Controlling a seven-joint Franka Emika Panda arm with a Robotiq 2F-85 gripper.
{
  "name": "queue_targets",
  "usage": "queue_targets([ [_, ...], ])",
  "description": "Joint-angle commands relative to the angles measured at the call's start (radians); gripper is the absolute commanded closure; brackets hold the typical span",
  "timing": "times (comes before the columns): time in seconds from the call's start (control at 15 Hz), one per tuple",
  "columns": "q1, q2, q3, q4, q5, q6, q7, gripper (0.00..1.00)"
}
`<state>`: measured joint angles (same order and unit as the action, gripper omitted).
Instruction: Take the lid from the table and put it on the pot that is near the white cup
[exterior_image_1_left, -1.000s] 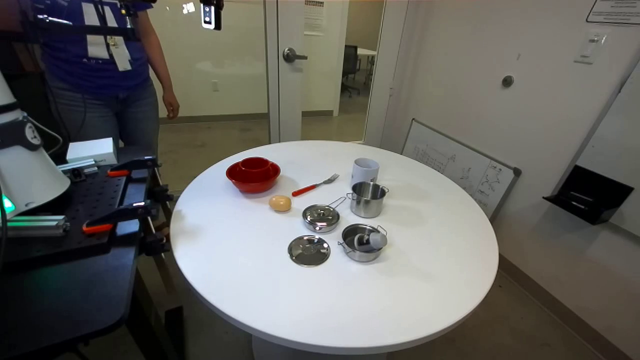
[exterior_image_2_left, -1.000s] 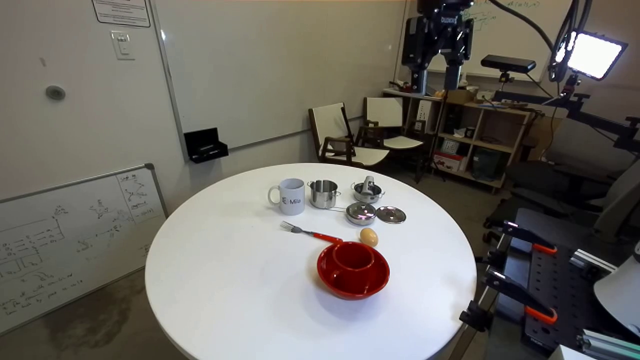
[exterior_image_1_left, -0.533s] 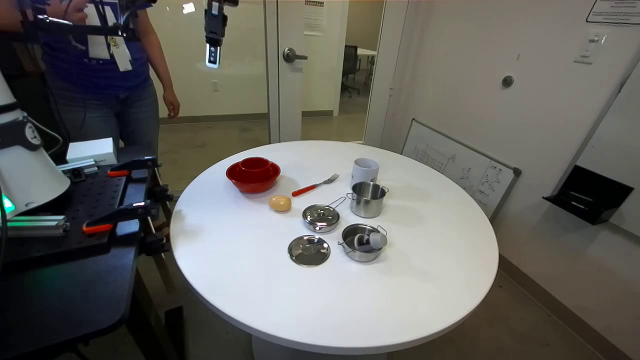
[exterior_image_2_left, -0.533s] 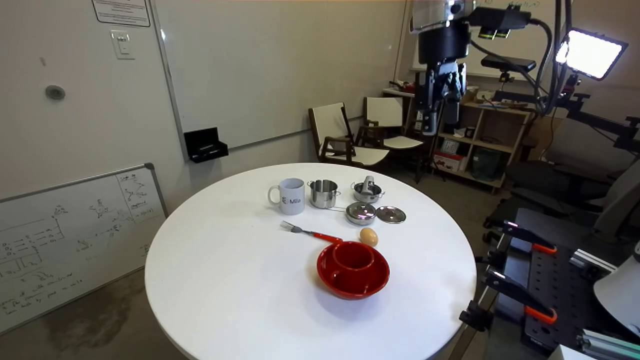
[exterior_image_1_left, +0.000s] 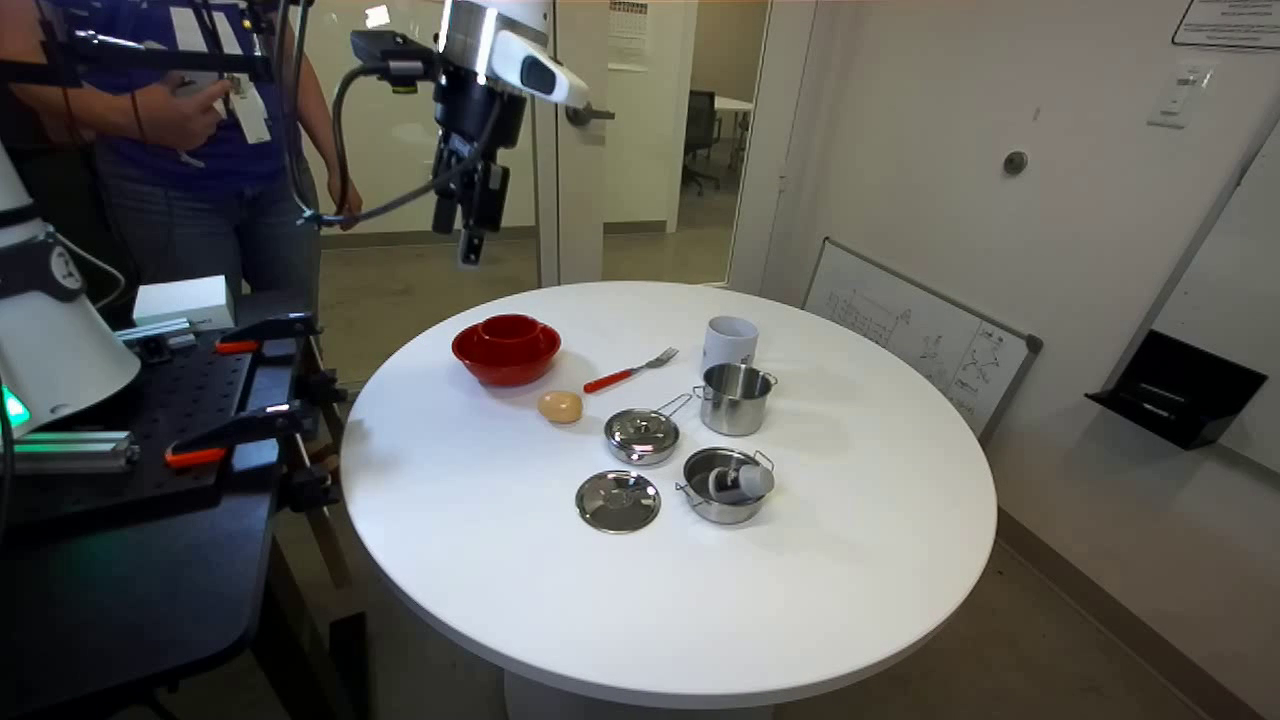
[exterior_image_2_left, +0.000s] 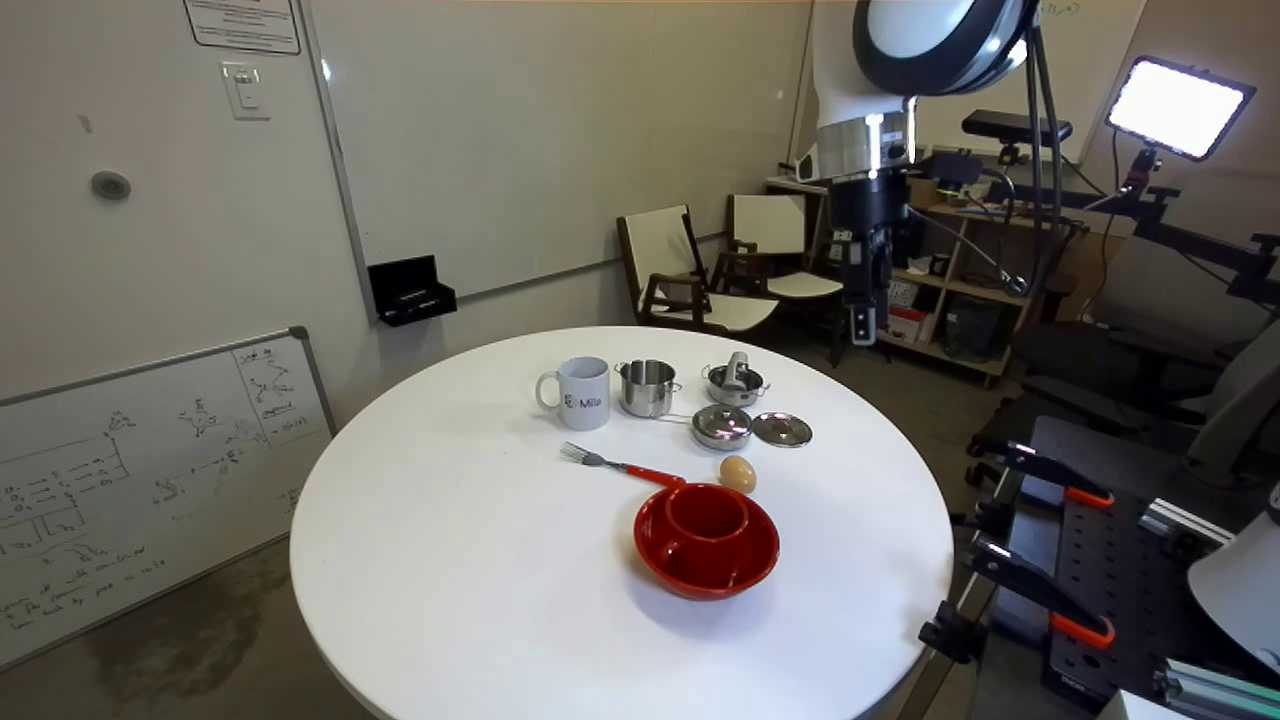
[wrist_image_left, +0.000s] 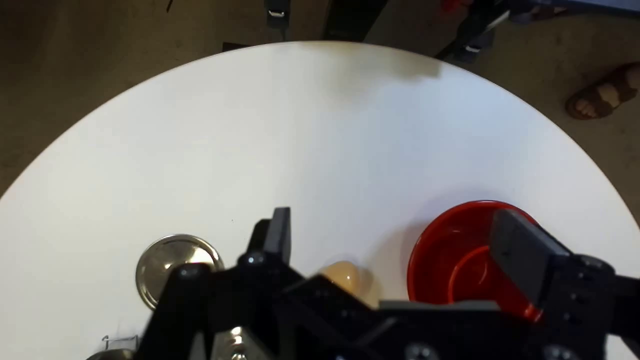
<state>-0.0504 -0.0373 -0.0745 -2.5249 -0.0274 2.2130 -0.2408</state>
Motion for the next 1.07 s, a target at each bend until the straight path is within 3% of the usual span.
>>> queue_targets([
  [0.0, -0.034, 0.175, -0.025, 0.09, 0.031, 0.022, -0.116, 0.0],
  [0.6, -0.066, 0.449, -0.021, 0.335, -0.076, 0.001, -0.053, 0.0],
  [0.8, -0.074, 0.42, -0.001, 0.347, -0.052, -0.095, -0.075, 0.0],
  [0.87, -0.076, 0.435, -0.006, 0.323, -0.062, -0.029, -0.066, 0.0],
  [1.0, -0.074, 0.431, -0.001, 0.338, -0.061, -0.066, -0.067, 0.0],
])
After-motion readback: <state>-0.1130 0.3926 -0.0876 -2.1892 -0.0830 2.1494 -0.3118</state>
